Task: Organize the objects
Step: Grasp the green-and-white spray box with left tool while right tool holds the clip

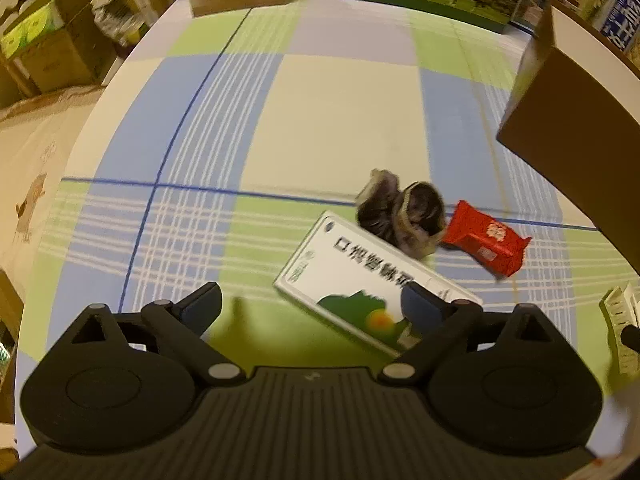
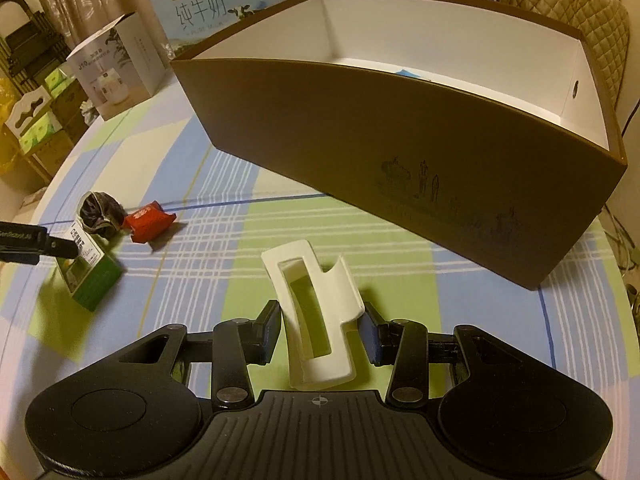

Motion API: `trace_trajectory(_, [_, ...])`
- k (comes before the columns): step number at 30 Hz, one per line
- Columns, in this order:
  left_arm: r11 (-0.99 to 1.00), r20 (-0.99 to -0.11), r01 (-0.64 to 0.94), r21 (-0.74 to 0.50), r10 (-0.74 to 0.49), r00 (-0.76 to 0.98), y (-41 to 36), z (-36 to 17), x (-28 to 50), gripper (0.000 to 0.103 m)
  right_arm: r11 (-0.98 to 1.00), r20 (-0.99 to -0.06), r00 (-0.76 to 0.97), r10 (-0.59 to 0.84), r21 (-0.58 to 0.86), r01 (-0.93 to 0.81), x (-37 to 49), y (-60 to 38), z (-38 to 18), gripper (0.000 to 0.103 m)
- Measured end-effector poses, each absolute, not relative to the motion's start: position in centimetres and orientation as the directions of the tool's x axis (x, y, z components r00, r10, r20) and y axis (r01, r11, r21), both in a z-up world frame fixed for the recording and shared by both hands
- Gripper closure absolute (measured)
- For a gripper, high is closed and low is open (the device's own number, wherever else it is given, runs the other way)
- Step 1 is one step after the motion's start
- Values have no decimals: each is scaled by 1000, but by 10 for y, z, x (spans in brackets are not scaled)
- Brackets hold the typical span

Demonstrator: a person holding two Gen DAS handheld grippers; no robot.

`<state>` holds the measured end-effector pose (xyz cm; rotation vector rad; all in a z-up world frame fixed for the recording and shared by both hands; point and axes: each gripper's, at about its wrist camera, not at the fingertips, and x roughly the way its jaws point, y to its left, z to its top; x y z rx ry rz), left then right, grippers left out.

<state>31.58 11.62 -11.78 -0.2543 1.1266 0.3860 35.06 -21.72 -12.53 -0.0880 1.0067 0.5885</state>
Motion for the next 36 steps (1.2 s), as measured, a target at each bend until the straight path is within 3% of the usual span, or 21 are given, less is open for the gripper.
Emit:
trace_trajectory(7, [890,-919,-453,-49,137,370,115,-120,323,7,839,-814,395,426,193,-509,346,-216,-122,64])
trace_trajectory(12, [883,-926,-460,-90,96,366,109,-124,340,1,846,-812,404,421,190,-498,344,-221,-120,64])
trace_trajectory(19, [874,-944,-483,-54,113,310,107,-140,354,1,866,-818,415,398,187,-463,344,-234,-121,64])
trace_trajectory(26, [903,-940,-429,-18,131,315,111,-140,332,12,880,-823,422,380,181,-440,346,-243,-124,64])
trace_trajectory(36, [926,-937,-379,-5,128,326,136,-136,309,18,876,-821,427,378,169,-451,351,-242,-124,64])
